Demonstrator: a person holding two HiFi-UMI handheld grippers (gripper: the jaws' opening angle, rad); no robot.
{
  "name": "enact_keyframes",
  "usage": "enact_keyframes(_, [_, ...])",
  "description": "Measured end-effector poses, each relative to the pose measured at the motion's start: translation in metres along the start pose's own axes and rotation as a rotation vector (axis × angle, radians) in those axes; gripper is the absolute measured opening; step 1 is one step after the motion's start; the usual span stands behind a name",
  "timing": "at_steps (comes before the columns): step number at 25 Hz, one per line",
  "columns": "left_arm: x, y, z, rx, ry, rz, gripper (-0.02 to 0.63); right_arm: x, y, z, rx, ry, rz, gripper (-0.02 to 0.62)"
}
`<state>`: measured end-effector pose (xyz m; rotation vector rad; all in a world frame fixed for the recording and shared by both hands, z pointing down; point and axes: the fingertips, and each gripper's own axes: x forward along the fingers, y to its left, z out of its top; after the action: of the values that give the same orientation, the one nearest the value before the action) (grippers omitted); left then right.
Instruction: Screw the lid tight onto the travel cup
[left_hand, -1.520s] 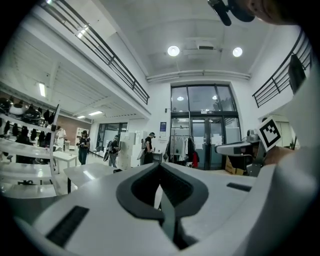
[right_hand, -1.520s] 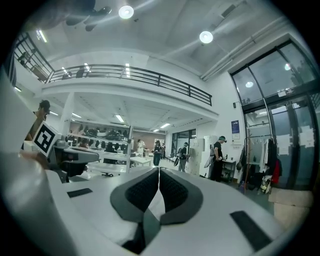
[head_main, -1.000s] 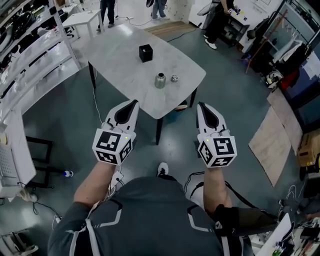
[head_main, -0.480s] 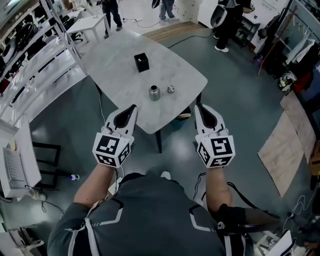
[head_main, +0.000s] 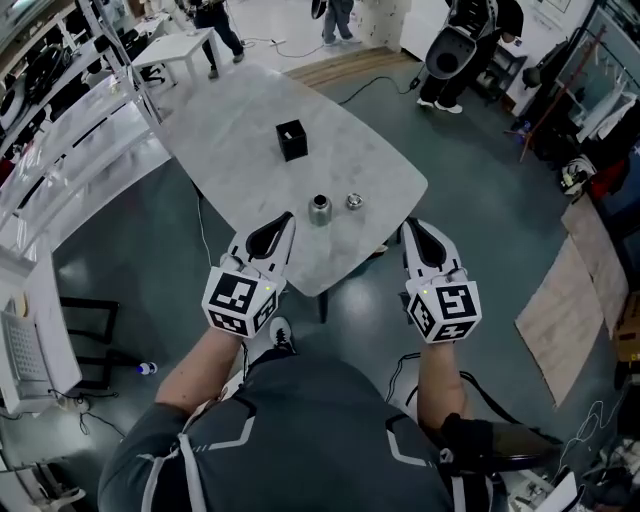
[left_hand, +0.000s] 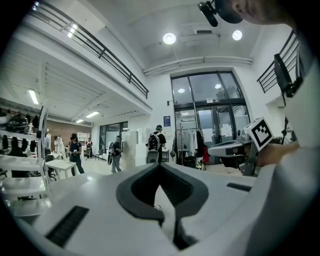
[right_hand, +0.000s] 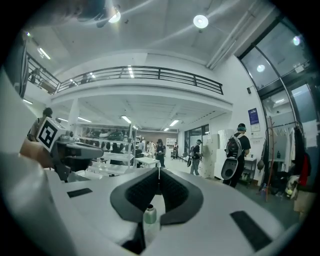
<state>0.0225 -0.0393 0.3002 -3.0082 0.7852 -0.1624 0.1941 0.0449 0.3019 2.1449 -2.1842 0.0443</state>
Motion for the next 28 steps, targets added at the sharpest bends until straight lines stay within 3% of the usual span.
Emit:
enact_keyframes(11, [0.046, 0.087, -0.028, -0.017, 0.041, -0.093, 0.009, 0.091, -0.003, -0.016, 0.024, 0.093, -0.048, 0.032])
enact_keyframes(19, [0.073, 0.112, -0.075, -0.057, 0.088, -0.139, 0.011, 0.127, -0.012, -0.057, 0.045, 0.191, -0.081, 0.038])
enact_keyframes(23, [0.083, 0.111, -0.104, -0.104, 0.130, -0.138, 0.011, 0.140, -0.018, -0.090, 0.043, 0.250, -0.039, 0.119])
enact_keyframes(28, [0.096, 0.107, -0.145, -0.115, 0.202, -0.068, 0.014, 0.159, -0.038, -0.135, 0.051, 0.315, 0.036, 0.145])
